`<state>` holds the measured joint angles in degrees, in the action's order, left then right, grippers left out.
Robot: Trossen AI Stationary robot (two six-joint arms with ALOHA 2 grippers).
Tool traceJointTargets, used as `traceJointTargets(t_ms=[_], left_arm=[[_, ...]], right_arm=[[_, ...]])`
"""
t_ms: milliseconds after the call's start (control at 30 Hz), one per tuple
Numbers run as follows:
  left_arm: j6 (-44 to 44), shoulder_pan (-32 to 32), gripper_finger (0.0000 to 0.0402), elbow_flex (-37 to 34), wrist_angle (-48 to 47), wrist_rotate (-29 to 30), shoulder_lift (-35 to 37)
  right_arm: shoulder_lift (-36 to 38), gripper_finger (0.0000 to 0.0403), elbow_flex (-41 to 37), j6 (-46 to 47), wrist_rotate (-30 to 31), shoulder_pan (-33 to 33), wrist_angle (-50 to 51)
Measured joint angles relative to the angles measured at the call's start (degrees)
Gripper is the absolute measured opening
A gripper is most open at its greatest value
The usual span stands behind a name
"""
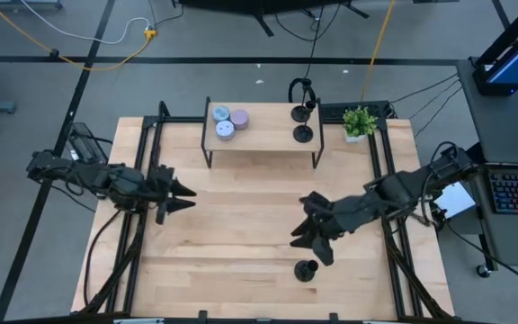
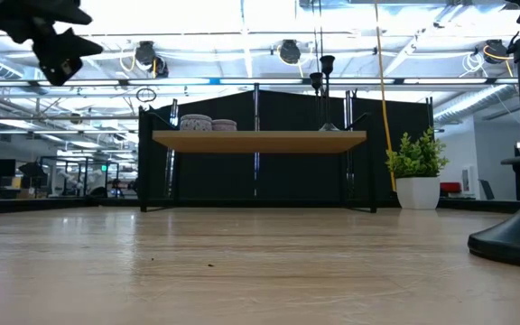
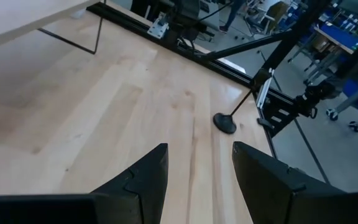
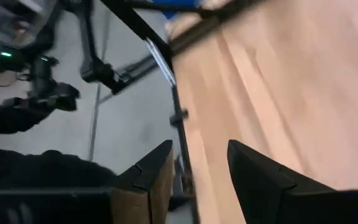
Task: Pick & Place candle stick holders
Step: Put the black candle holder on the shelf
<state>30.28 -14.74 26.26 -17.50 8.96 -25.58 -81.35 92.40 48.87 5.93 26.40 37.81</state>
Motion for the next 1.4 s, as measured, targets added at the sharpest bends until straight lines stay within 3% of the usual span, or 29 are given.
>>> traceJointTargets(t_ms=[233,367,733,1000,1400], left_arm=[[-0.60,0.02,0.0184,-0.02,-6.25,1.54,7.09],[-0.60,0.02,0.0184,-0.02,-7.12,2.05,7.96],[-0.57,0.02,0.0184,-0.02,-6.91,4.64,7.93],[-0.57,0.02,0.0184,-0.02,-6.91,5.17,7.93],[-0.42,0.02,0.0184,-0.02,-7.24,5.17,7.91]], right_arm=[[-3.28,0.0144,-0.02,23.31,-7.76,3.53,15.27],[-5.16,0.0144,-0.04,29.55,-11.99,3.73,19.22],[-5.61,0.0144,-0.05,34.41,-12.02,3.60,21.01],[-5.59,0.0144,-4.69,34.46,-12.24,3.27,20.43],[-5.54,0.0144,-10.97,34.89,-13.74,3.29,11.25]])
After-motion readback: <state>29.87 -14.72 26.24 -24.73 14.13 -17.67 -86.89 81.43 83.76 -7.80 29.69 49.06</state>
